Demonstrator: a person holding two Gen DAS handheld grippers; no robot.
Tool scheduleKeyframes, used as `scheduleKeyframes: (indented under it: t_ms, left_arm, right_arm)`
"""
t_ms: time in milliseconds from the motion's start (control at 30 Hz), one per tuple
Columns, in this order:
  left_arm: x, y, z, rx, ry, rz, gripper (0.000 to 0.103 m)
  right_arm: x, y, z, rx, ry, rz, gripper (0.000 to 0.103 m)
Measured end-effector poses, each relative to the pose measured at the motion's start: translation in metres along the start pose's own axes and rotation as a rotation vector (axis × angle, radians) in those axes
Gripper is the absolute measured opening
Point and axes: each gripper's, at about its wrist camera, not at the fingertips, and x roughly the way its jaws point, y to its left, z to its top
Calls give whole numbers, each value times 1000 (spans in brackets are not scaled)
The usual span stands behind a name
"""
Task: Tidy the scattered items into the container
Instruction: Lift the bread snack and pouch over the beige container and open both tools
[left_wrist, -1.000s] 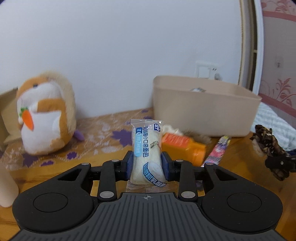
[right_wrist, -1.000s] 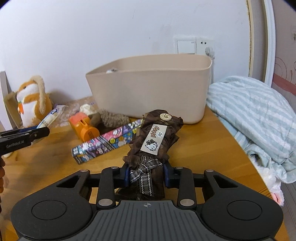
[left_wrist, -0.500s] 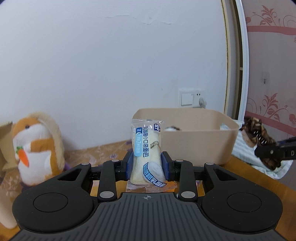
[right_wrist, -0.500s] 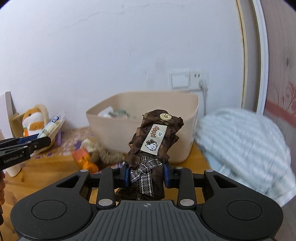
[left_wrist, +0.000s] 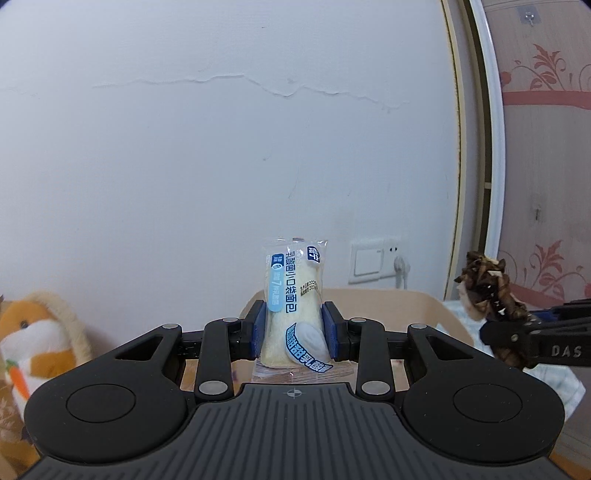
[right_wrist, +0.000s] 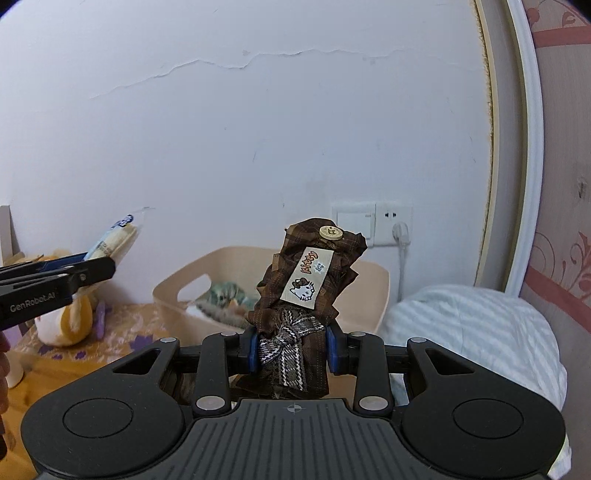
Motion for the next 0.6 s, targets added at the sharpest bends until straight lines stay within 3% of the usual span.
scheduleKeyframes:
  t_ms: [300,600]
  left_arm:
    - [61,-23,24,-25,50,6,33]
    - [120,-58,-1,64,175,6,33]
  right_arm:
    - [50,-17,26,20,31,-7,31]
    - [109,-27,17,22,153,-20,31]
